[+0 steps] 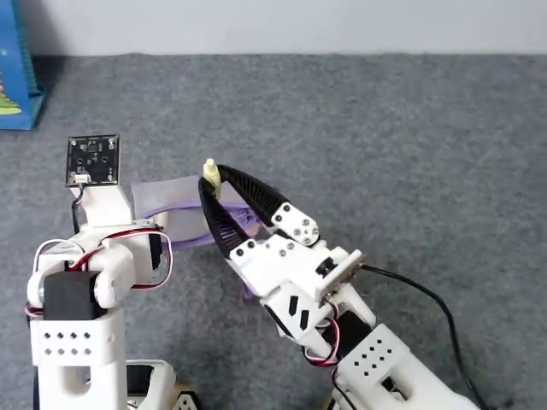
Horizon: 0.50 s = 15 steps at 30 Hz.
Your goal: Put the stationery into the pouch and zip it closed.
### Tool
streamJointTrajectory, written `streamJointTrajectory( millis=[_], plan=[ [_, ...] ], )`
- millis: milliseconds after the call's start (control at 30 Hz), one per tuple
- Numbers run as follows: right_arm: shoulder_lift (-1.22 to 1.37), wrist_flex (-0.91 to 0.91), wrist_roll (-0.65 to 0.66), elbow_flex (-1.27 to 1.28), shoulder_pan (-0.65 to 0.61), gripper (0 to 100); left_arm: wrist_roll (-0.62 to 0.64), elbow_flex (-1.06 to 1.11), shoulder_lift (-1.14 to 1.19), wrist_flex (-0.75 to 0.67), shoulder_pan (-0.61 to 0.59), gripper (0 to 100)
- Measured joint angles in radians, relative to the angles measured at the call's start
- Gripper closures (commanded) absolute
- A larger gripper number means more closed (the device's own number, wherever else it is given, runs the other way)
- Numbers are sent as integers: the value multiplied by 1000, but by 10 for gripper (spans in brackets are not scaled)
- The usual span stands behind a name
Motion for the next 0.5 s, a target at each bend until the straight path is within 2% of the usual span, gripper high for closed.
streamJointTrajectory(
  millis=[200, 333, 500],
  plan=[
    [-38, 97, 57, 55, -3, 789, 0, 0, 0, 0, -28, 989],
    [-153, 305, 48, 57, 2, 809, 0, 0, 0, 0, -34, 989],
    [-370, 749, -57, -63, 0, 823, 0, 0, 0, 0, -34, 989]
  ],
)
